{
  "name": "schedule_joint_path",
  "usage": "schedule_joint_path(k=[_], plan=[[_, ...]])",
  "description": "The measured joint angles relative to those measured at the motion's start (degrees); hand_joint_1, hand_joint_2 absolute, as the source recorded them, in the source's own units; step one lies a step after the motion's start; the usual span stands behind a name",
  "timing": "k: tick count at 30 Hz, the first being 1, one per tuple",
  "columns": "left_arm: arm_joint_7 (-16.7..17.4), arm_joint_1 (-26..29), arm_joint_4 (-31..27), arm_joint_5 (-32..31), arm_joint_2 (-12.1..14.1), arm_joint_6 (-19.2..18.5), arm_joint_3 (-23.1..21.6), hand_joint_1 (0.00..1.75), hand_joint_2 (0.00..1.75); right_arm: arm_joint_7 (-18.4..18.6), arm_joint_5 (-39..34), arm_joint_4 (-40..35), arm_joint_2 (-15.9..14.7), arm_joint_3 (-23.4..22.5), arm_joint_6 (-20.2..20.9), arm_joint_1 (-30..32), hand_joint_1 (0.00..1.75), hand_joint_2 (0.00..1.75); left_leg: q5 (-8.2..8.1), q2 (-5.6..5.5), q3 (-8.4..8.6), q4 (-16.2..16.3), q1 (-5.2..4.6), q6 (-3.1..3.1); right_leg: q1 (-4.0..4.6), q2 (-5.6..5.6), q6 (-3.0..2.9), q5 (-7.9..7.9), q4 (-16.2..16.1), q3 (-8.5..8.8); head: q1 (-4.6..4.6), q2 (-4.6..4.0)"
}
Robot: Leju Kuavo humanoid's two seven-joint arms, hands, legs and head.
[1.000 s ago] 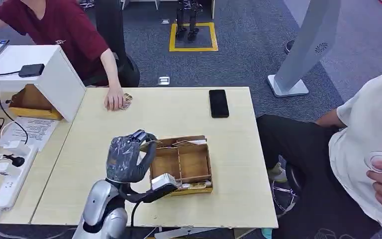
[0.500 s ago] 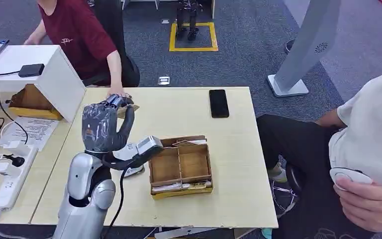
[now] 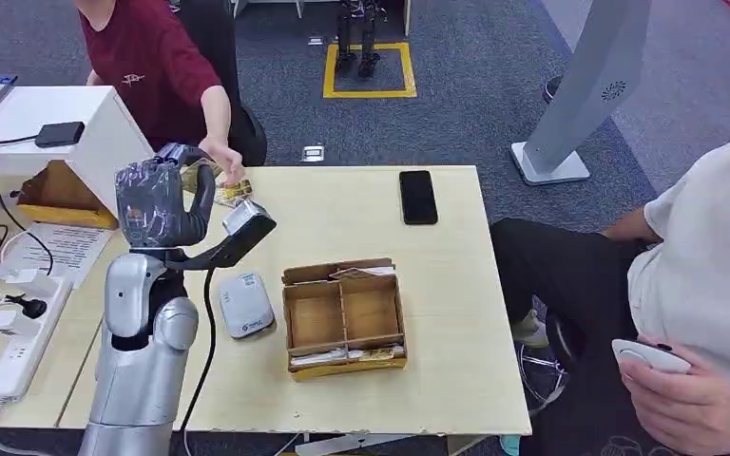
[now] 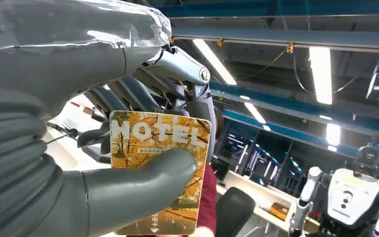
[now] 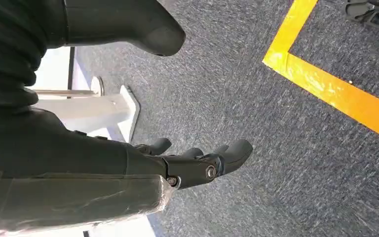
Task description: Pass the card to the sensor for recognition and then transmit it.
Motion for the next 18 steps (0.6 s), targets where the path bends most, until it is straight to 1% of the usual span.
schedule_joint_path(k=[3,5,10,13,18], plan=[[-0.02,-0.04,0.22,0.0,0.0,0.0,0.17,1.75,1.75,0.0,0.0,0.0,0.0,0.02,0.0,-0.02,0.0,1.75,0.0,0.0,0.0,0.0,0.0,0.0,0.0,0.0,0.0,0.0,0.0,0.0,0.0,0.0],[-0.92,-1.72,1.92,3.72,-0.07,-1.6,1.99,1.75,1.75,0.09,0.0,0.0,0.0,0.2,0.02,-0.09,0.0,1.75,0.01,0.0,0.01,0.0,0.0,0.0,0.0,0.0,-0.01,0.01,0.0,0.0,0.0,0.0],[-2.41,-4.26,5.49,7.96,-0.55,-2.95,5.27,1.75,1.75,0.24,0.0,0.0,0.0,0.5,0.26,-0.11,0.0,1.75,0.03,0.0,0.01,0.0,0.01,-0.02,0.01,0.0,-0.02,0.02,0.03,0.0,0.0,0.0],[-3.08,-5.36,7.54,8.61,-0.9,-3.04,7.21,1.75,1.75,0.5,0.0,0.0,0.0,0.57,0.24,-0.12,0.0,1.75,0.03,0.0,0.01,0.0,0.01,-0.02,0.0,0.0,-0.02,0.02,0.04,0.0,0.0,0.0],[-3.43,-5.58,9.53,8.66,-1.14,-3.02,8.81,1.75,1.75,0.5,-0.02,0.0,0.0,0.72,0.24,-0.12,0.0,1.75,0.03,0.0,0.0,0.0,0.01,-0.02,0.0,0.01,-0.02,0.02,0.04,-0.03,0.0,0.0]])
